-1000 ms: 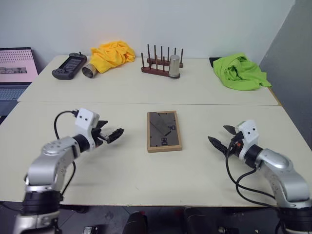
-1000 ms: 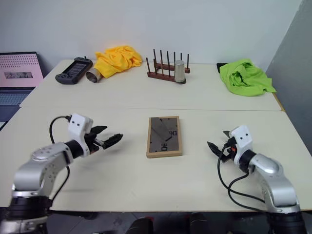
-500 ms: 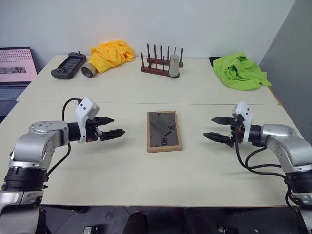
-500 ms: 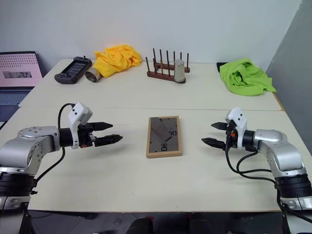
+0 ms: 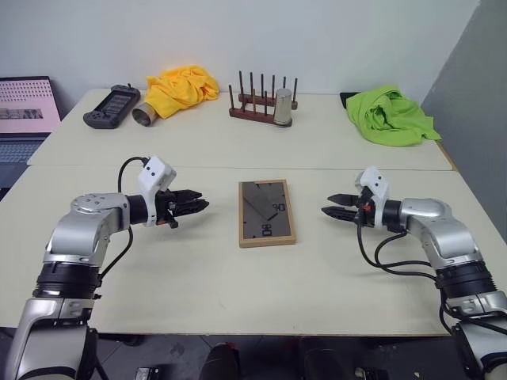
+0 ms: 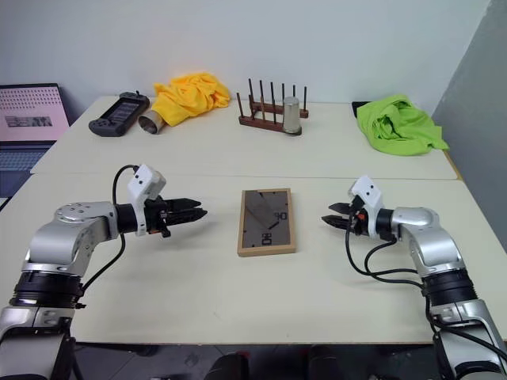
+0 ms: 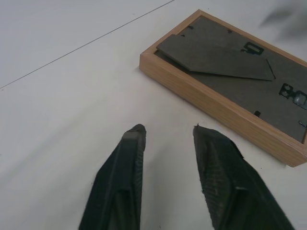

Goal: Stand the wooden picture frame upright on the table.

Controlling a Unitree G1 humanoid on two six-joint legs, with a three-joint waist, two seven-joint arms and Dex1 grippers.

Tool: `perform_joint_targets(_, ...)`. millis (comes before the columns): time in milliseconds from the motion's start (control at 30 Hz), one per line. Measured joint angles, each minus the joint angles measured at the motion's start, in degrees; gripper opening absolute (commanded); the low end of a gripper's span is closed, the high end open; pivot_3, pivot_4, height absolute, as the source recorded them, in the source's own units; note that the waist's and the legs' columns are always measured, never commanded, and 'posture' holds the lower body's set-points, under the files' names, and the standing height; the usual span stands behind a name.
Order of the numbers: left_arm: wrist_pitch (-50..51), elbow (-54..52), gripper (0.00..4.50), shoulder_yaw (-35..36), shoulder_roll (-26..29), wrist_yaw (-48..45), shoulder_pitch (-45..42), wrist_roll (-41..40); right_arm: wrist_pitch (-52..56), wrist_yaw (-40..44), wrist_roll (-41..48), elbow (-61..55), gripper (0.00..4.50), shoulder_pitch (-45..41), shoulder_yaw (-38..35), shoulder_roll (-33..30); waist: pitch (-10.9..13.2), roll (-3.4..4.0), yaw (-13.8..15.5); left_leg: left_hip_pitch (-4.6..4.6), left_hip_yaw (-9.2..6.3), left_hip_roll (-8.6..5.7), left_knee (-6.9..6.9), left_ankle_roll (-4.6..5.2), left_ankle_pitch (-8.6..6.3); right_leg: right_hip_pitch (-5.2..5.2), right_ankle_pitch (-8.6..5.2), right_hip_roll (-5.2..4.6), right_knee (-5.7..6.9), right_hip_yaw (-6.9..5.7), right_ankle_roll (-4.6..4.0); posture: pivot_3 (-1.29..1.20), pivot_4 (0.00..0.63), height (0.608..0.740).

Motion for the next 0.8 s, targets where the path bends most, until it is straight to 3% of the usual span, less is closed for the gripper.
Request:
perform_joint_targets(133,-6.0,5.5,0.06,-1.3,-5.1,4.0,-1.9,3.7,-0.3,-3.9,-3.3,1.0,0.04,-1.0,1.5,3.5,0.0,0.0,0.1,0.0,0.0,-0.03,0.04,0.0,0.0,-0.01,0.0,-0.02,0.08,0.0,0.0,0.0,0.15,0.74)
perform_joint_targets(367,-12.5,13.2,0.06,-4.1,-13.8,7.5,-3.0,7.4,-1.8,-8.9,-7.7,3.7,0.04,-2.2,4.6,10.2,0.0,0.0,0.0,0.0,0.0,-0.04,0.03,0.0,0.0,-0.03,0.01,-0.03,0.16,0.0,-0.01,0.0,0.15,0.74)
perform_joint_targets(567,-11.9,11.0,0.06,-5.6,-14.7,5.9,-2.8,8.2,-1.1,-9.1,-7.9,2.3,0.04,-1.9,5.4,11.6,0.0,0.0,0.0,0.0,-0.01,-0.07,0.03,-0.01,0.0,-0.03,0.01,-0.05,0.17,0.0,-0.01,0.0,0.15,0.74)
perform_joint_targets(800,-7.1,-1.8,0.06,-7.4,-11.1,2.6,3.7,8.2,7.0,-7.5,-4.8,-7.2,0.04,3.1,3.8,10.0,0.0,0.0,0.0,0.01,-0.03,-0.06,0.0,0.0,0.0,-0.03,0.0,-0.04,0.18,0.0,-0.01,0.0,0.15,0.74)
